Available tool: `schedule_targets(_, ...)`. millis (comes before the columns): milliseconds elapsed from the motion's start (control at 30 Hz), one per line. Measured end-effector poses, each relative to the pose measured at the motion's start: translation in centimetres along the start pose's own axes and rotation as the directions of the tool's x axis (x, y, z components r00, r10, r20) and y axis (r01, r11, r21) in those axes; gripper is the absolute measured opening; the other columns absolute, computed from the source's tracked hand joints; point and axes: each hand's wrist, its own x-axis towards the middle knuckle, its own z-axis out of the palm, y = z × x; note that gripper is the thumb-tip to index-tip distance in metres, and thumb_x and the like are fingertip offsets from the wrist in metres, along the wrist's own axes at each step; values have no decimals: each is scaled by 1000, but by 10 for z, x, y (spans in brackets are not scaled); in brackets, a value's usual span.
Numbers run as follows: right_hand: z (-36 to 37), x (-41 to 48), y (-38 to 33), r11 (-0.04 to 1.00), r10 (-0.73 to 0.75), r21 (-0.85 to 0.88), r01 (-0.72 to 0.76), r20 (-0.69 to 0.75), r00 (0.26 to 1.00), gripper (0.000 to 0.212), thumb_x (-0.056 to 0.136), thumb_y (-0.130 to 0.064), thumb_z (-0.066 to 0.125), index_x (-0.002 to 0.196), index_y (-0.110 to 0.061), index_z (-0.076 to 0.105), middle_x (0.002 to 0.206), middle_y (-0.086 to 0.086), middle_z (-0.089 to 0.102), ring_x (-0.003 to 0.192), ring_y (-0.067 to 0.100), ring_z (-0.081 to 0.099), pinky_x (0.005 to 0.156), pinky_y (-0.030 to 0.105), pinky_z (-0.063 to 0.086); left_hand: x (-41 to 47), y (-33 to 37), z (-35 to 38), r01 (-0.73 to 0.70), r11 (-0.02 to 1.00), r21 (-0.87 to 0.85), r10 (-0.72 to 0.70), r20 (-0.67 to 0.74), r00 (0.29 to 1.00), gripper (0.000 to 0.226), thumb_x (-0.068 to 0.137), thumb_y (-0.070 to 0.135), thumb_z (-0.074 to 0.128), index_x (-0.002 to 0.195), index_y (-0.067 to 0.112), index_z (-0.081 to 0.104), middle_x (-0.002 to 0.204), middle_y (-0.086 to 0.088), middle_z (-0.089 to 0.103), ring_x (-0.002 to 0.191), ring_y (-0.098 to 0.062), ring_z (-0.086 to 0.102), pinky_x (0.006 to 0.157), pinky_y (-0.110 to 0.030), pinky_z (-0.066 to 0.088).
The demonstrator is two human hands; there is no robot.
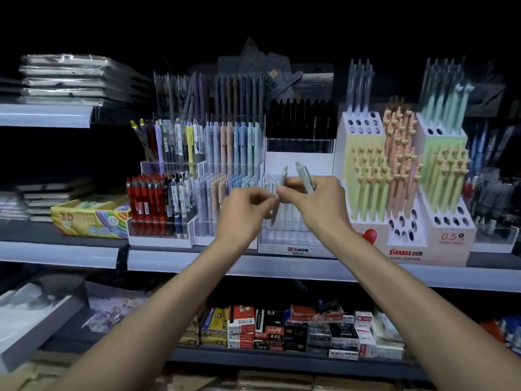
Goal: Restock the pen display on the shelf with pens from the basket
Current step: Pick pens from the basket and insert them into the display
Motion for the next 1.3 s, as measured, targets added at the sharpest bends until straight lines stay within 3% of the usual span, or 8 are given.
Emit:
schedule_targets(200, 21, 40, 8, 998, -31, -61, 28, -41, 999, 13, 81, -17, 84, 93, -12, 80, 76, -2, 78, 74, 12, 77, 82, 35, 63, 36, -8, 6, 9, 994, 109, 2, -105, 994, 13, 94, 25, 74, 82, 23, 81, 70, 8, 77, 62, -8, 75, 70, -48, 65)
schedule_targets(400, 34, 46, 24, 995, 4, -96, -5, -11, 1000, 7, 83, -17, 84, 89, -15, 81, 75, -2, 78, 73, 11, 77, 82, 36, 62, 39, -26, 12, 39, 973, 229, -10, -126, 992, 19, 96, 31, 70, 79, 28, 78, 62, 10, 73, 52, -6, 70, 72, -43, 62)
schedule_targets(667, 43, 51, 42, 991, 68, -113, -66, 11, 998, 10, 81, -15, 86, 89, -13, 80, 76, -1, 78, 70, 11, 77, 79, 36, 64, 34, -32, 19, 110, 905, 411, -52, -151, 987, 17, 96, 42, 68, 92, 33, 82, 79, 5, 76, 82, -22, 71, 68, -38, 56)
schedule_targets(833, 46, 52, 51, 984, 124, -128, -126, -24, 992, 12, 81, -17, 87, 88, -12, 79, 76, -2, 77, 67, 5, 73, 59, 11, 53, 29, -31, 34, 185, 856, 482, -87, -218, 972, 35, 96, 44, 62, 73, 21, 74, 71, -2, 70, 79, -30, 69, 59, -33, 43)
schedule_targets(967, 50, 49, 58, 981, 134, -138, -138, -36, 990, 9, 82, -19, 86, 85, -17, 77, 68, -10, 70, 63, -5, 65, 50, 3, 44, 22, -33, 42, 228, 827, 514, -94, -275, 957, 35, 99, 44, 59, 77, 23, 76, 77, -2, 72, 83, -31, 69, 62, -34, 45)
schedule_targets(1033, 52, 49, 59, 981, 121, -148, -127, -46, 992, 10, 82, -19, 86, 82, -20, 76, 68, -9, 71, 65, -1, 67, 53, 5, 47, 21, -33, 43, 242, 831, 500, -106, -285, 953, 35, 99, 45, 60, 79, 23, 77, 79, -3, 73, 84, -31, 68, 62, -33, 42)
schedule_targets(1167, 58, 51, 62, 975, 115, -186, -124, -57, 992, 9, 83, -22, 85, 80, -21, 77, 75, -3, 76, 71, 10, 73, 70, 33, 63, 23, -35, 44, 263, 841, 473, -129, -297, 946, 39, 98, 46, 60, 70, 22, 72, 74, -2, 71, 80, -32, 68, 60, -34, 45)
schedule_targets(1300, 63, 50, 65, 966, 98, -232, -115, -82, 992, 9, 82, -25, 84, 80, -20, 76, 77, -3, 76, 74, 17, 74, 72, 42, 64, 23, -37, 46, 278, 835, 475, -145, -297, 944, 43, 98, 42, 57, 62, 18, 59, 72, -5, 68, 77, -36, 65, 59, -35, 45)
